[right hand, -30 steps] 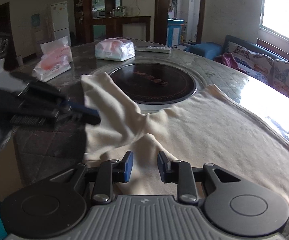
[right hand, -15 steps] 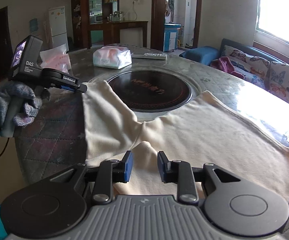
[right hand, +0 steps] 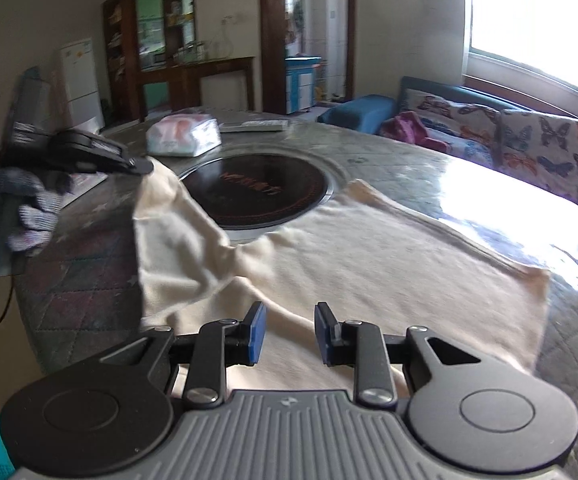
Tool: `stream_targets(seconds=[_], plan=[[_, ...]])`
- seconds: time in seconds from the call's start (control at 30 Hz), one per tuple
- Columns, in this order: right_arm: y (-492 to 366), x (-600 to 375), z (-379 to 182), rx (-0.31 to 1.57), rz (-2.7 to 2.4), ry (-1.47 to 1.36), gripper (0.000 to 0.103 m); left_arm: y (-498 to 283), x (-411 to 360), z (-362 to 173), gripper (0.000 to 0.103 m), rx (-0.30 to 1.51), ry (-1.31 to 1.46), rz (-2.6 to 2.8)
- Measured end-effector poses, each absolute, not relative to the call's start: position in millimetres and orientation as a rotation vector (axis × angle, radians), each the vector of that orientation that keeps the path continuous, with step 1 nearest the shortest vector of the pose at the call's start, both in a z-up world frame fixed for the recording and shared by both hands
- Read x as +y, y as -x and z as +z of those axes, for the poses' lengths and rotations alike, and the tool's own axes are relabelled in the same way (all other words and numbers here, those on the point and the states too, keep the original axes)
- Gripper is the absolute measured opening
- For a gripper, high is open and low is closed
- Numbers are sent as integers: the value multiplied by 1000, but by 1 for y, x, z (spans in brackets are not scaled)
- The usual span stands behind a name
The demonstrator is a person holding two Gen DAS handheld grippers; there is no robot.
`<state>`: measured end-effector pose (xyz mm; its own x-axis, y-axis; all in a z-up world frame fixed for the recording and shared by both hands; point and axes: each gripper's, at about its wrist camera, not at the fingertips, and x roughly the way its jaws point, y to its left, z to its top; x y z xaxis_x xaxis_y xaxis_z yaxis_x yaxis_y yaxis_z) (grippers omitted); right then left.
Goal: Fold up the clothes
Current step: 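Grasp the other sleeve with the left gripper and fold it across the body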
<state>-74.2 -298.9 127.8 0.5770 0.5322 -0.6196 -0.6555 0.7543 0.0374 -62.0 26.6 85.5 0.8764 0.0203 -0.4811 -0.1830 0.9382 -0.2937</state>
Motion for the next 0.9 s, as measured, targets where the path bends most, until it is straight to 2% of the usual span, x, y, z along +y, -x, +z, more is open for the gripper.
stream_targets(seconds=[0.27, 0.53, 0.67, 0.77, 0.9], plan=[[76, -348, 134, 644, 592, 96, 26, 71, -71, 121, 5, 448, 357, -304], [78, -390, 126, 679, 486, -1, 26, 69, -159, 90, 5, 531, 306, -544], [80, -401, 118, 706, 458, -19, 26, 75, -183, 66, 6, 629, 263, -622], [79, -403, 113, 710, 448, -29, 26, 79, -191, 59, 11, 665, 220, -652], [79, -401, 114, 703, 454, -39, 26, 85, -177, 63, 12, 649, 185, -650]])
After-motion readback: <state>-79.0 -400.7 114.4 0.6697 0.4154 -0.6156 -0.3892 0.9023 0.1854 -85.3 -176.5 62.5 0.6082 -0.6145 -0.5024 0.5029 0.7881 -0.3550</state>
